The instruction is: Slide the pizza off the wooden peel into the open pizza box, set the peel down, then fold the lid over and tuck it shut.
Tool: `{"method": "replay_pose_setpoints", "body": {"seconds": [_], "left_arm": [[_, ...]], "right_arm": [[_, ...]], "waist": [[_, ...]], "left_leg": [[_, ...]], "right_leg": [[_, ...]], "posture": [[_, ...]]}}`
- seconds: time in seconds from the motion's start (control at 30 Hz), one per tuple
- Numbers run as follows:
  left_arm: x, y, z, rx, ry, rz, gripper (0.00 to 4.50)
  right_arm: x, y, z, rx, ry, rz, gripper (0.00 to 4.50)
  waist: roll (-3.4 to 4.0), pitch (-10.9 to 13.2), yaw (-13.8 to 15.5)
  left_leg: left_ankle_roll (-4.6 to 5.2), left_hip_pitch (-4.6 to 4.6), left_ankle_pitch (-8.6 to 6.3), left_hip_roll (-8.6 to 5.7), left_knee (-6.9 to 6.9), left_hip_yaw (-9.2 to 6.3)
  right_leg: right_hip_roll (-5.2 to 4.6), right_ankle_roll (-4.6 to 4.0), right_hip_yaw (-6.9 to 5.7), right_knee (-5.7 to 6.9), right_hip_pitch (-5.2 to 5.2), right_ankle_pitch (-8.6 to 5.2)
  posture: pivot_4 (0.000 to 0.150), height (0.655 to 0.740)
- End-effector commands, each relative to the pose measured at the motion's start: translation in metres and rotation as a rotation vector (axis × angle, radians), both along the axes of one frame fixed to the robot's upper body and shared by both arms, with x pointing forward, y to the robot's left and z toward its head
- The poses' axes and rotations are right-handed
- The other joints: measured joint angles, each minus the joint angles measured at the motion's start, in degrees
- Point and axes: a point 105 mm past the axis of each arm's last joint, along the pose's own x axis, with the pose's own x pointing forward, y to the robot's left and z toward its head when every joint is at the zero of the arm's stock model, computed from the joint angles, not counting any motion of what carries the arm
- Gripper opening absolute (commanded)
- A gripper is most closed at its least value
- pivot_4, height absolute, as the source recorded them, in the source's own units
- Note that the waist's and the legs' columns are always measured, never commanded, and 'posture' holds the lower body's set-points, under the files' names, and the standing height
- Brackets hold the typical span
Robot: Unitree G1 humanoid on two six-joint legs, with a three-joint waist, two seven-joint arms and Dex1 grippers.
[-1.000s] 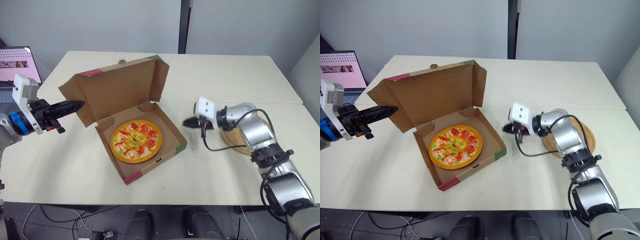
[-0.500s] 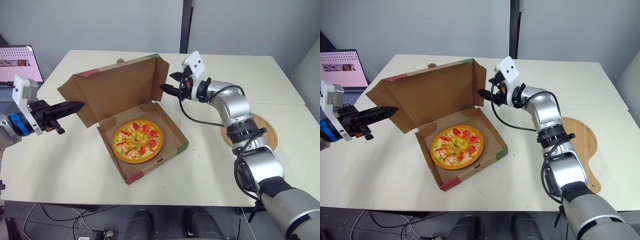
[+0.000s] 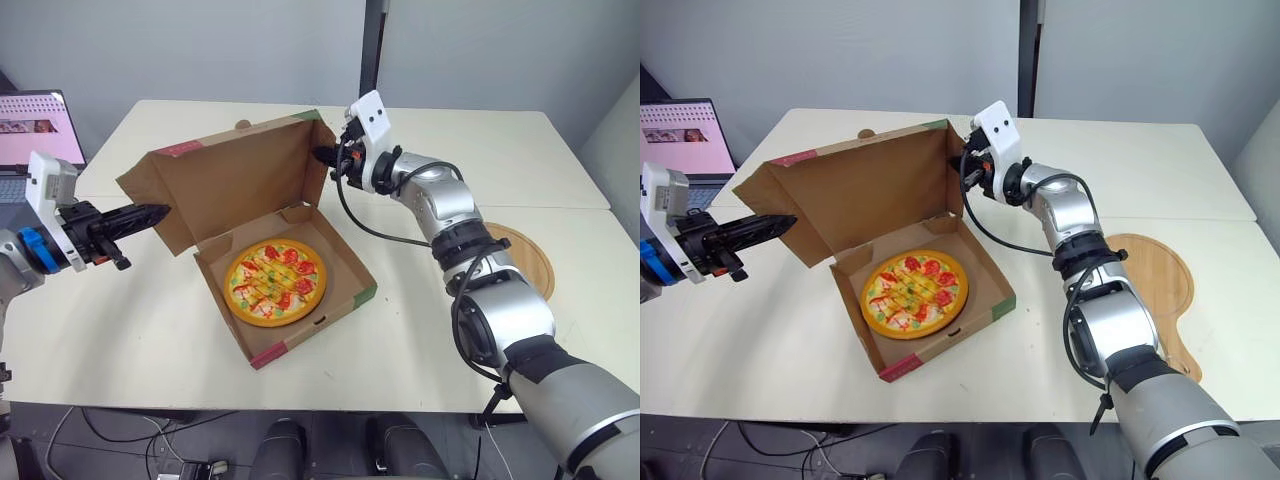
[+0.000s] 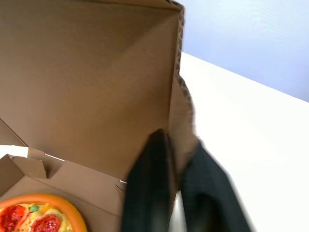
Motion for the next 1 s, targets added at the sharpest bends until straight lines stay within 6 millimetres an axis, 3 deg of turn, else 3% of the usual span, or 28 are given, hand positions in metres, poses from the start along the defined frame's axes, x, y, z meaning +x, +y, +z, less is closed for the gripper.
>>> {"method": "replay_pose_setpoints", "body": {"seconds": [0.03,0.3,0.57,0.8,1.0], "left_arm": [[0.001,-0.005,0.014,0.021,-0.062,-0.001,0.0],[0.027,-0.04,0.024,0.029,-0.117,-0.056,0.0],[0.059,-0.093,0.03,-0.041,-0.134,-0.173,0.0],[0.078,-0.132,0.029,-0.098,-0.116,-0.271,0.0],[0.078,-0.138,0.022,-0.068,-0.108,-0.315,0.0]], "right_arm": [[0.0,-0.005,0.024,0.025,-0.086,-0.022,0.05],[-0.005,-0.049,0.042,0.015,-0.157,-0.168,0.05],[-0.024,-0.091,0.055,-0.009,-0.207,-0.342,0.05],[-0.044,-0.11,0.049,0.007,-0.174,-0.459,0.05],[-0.047,-0.119,0.036,0.002,-0.139,-0.492,0.05]], "waist": [[0.0,0.0,0.02],[-0.02,0.0,0.88],[-0.02,0.0,0.6],[-0.02,0.0,0.24],[-0.02,0.0,0.1]], "left_leg": [[0.0,0.0,0.0,0.0,0.0,0.0],[0.0,-0.09,0.0,-0.03,0.03,-0.06],[0.0,-0.12,0.0,-0.14,0.06,-0.02],[0.0,-0.11,0.0,-0.16,0.08,0.0],[0.0,-0.11,0.0,-0.15,0.08,0.02]], "right_leg": [[0.0,0.0,0.0,0.0,0.0,0.0],[-0.05,0.06,-0.02,-0.01,0.01,0.03],[0.03,0.13,0.0,-0.01,-0.01,0.07],[0.18,0.12,0.04,0.04,-0.06,0.07],[0.21,0.12,0.07,0.04,-0.07,0.07]], "posture": [[0.15,0.7316],[0.15,0.7316],[0.15,0.7316],[0.15,0.7316],[0.15,0.7316]]}}
